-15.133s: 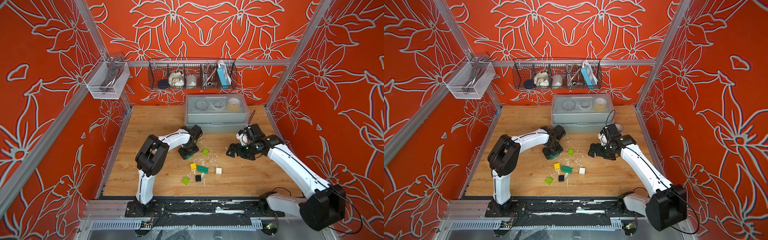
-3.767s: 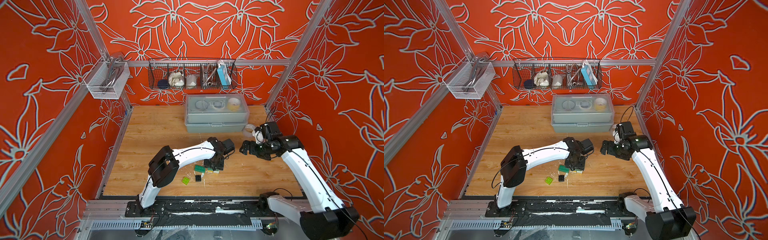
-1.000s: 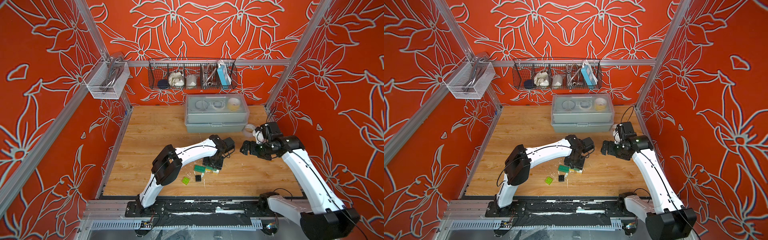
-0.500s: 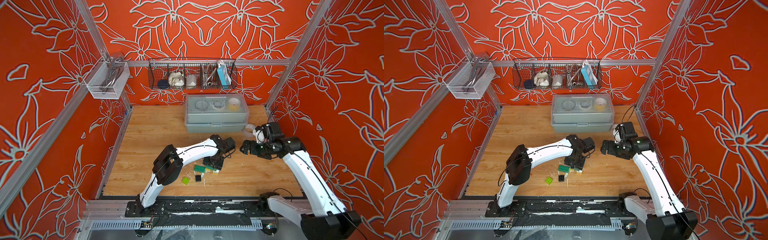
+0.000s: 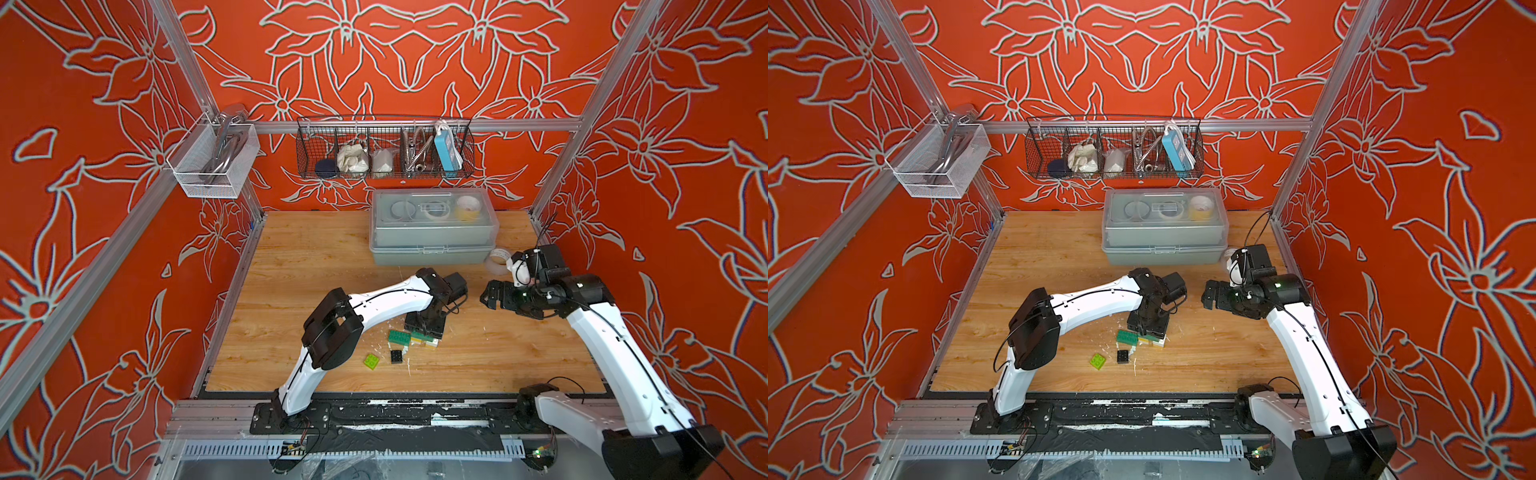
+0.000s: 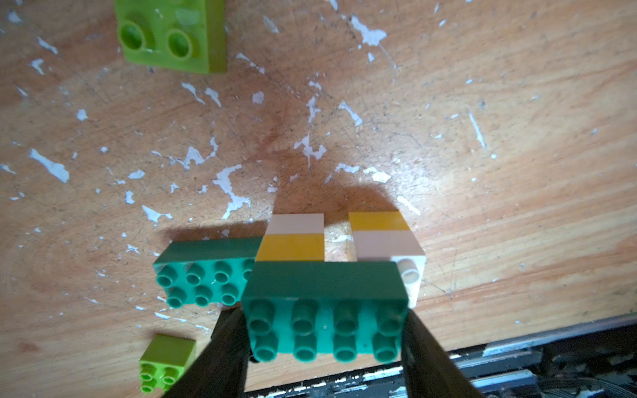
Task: Assemble a giraffe with lego
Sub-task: Assemble the lego brick with the lego brick.
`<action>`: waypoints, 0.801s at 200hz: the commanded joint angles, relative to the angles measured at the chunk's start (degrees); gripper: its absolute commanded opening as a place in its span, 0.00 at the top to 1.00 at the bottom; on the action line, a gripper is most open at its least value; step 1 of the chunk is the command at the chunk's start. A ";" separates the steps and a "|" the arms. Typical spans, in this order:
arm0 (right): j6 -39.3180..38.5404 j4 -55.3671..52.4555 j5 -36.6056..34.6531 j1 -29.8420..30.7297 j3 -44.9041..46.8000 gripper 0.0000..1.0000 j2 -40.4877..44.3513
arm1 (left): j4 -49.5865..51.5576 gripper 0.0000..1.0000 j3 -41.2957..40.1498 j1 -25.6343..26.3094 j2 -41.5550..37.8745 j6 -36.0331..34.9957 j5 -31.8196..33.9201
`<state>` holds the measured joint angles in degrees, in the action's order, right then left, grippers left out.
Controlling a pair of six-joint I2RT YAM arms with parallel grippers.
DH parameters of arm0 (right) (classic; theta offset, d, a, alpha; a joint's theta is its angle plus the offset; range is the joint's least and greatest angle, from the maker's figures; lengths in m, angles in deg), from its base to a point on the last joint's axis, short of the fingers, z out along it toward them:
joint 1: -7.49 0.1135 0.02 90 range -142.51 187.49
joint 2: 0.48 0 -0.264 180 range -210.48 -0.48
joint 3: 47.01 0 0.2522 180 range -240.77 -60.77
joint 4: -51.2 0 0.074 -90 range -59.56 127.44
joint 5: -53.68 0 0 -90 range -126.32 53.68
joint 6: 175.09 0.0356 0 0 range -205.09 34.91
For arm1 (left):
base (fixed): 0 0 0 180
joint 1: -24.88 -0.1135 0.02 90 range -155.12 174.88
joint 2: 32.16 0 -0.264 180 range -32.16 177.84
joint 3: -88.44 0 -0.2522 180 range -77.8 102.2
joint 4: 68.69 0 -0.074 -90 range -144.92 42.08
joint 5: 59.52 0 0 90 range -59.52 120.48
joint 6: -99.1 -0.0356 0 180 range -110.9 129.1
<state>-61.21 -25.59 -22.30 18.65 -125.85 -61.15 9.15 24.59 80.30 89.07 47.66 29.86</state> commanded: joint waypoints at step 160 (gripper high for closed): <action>-0.64 -3.08 -3.88 -0.25 -4.23 0.00 2.01 | -0.41 0.46 -0.86 -0.05 7.59 -4.35 8.16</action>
<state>-61.37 -27.23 -23.96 18.65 -128.34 -60.03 9.17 24.94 80.06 89.27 46.16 29.64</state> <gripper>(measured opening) 0.995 0.604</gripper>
